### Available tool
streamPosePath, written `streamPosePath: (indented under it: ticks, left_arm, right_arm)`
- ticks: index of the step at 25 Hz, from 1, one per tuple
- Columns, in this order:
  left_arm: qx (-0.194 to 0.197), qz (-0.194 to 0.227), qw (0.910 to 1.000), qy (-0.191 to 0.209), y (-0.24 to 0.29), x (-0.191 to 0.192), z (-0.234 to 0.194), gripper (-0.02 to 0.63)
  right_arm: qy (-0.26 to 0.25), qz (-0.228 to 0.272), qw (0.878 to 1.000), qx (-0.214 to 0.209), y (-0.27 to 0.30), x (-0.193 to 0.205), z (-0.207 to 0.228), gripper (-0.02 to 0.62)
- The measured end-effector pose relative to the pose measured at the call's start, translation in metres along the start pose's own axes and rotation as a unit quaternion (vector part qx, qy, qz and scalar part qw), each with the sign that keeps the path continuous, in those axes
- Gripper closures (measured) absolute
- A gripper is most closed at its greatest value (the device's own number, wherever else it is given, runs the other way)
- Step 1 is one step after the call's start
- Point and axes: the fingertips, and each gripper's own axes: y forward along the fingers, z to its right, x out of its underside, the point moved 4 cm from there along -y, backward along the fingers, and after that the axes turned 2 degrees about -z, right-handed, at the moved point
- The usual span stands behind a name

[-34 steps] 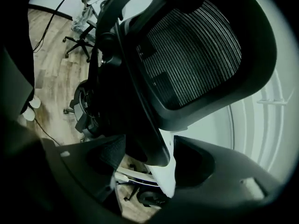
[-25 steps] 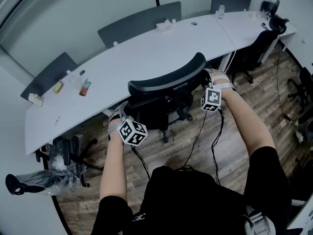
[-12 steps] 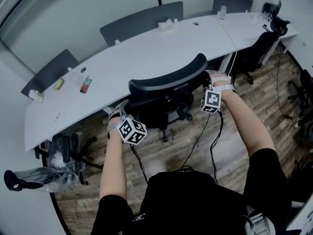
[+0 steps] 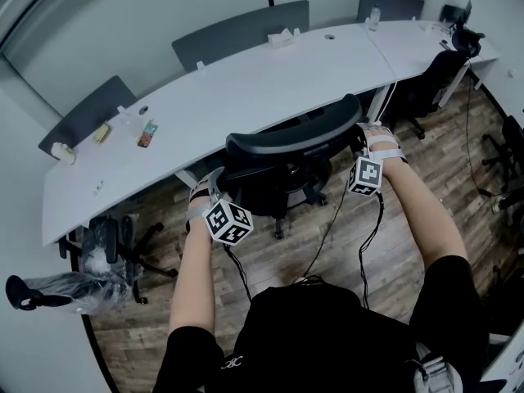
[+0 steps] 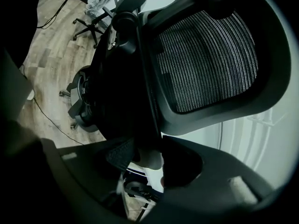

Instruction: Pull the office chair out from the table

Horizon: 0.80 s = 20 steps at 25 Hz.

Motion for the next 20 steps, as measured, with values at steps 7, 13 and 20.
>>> streamPosePath:
  ticks: [7,13,20]
  left_arm:
    - [0.002,0.009,1.0000,0.004,-0.033,-0.005,0.033,0.367]
    - [0.000,0.013,0.9999,0.008,-0.067,-0.011,0.064,0.367]
    - [0.008,0.007,0.9999,0.009,-0.102,-0.007,0.087,0.368]
  right_arm:
    - [0.004,-0.003,1.000,0.003,-0.043,0.017,-0.018,0.403]
    - [0.008,-0.008,1.000,0.002,-0.083,0.033,-0.033,0.402]
    - [0.015,-0.008,1.000,-0.004,-0.129,0.039,-0.051,0.402]
